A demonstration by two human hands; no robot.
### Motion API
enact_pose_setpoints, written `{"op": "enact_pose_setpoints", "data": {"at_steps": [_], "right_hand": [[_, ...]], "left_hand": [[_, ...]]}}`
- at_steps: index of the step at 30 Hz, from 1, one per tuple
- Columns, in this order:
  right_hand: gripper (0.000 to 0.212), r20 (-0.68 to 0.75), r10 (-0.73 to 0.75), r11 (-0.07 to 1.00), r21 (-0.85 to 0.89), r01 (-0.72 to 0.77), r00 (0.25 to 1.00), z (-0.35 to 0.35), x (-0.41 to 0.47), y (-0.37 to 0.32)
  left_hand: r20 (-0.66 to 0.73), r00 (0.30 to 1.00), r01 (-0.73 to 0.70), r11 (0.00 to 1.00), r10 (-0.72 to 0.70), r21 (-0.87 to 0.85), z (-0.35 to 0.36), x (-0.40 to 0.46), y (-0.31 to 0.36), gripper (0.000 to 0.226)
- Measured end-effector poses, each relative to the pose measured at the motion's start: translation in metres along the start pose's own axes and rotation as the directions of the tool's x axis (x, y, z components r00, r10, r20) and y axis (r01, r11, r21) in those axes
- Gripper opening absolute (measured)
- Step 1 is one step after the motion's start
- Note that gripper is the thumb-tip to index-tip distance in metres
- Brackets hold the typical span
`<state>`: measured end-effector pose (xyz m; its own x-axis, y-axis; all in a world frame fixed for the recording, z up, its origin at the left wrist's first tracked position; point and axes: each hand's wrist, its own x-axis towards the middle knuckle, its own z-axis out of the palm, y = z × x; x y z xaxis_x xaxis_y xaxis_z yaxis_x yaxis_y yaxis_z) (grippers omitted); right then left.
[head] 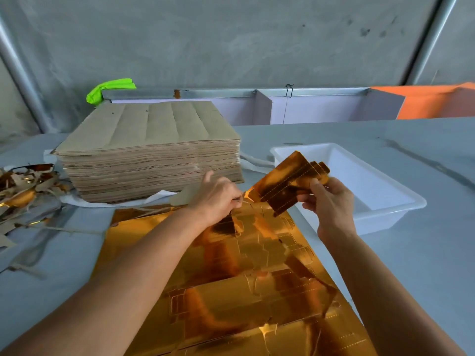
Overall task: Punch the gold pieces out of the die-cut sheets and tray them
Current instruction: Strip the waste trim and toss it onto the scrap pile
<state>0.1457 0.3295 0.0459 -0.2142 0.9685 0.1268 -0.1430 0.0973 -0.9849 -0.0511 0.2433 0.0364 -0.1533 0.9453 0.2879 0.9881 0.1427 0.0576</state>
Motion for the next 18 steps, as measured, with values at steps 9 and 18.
{"op": "enact_pose_setpoints", "data": {"at_steps": [9,18], "right_hand": [[0.009,-0.059,0.118,0.993,-0.024,-0.120,0.991,0.007,-0.001,0.005],[0.020,-0.217,0.191,0.981,0.085,-0.177,0.957,0.002,0.005,-0.002]], "left_hand": [[0.062,0.997,-0.038,0.997,0.042,-0.069,-0.004,-0.005,0.002,0.029],[0.216,0.969,-0.118,0.993,0.117,-0.013,-0.003,-0.013,0.001,0.024]]}}
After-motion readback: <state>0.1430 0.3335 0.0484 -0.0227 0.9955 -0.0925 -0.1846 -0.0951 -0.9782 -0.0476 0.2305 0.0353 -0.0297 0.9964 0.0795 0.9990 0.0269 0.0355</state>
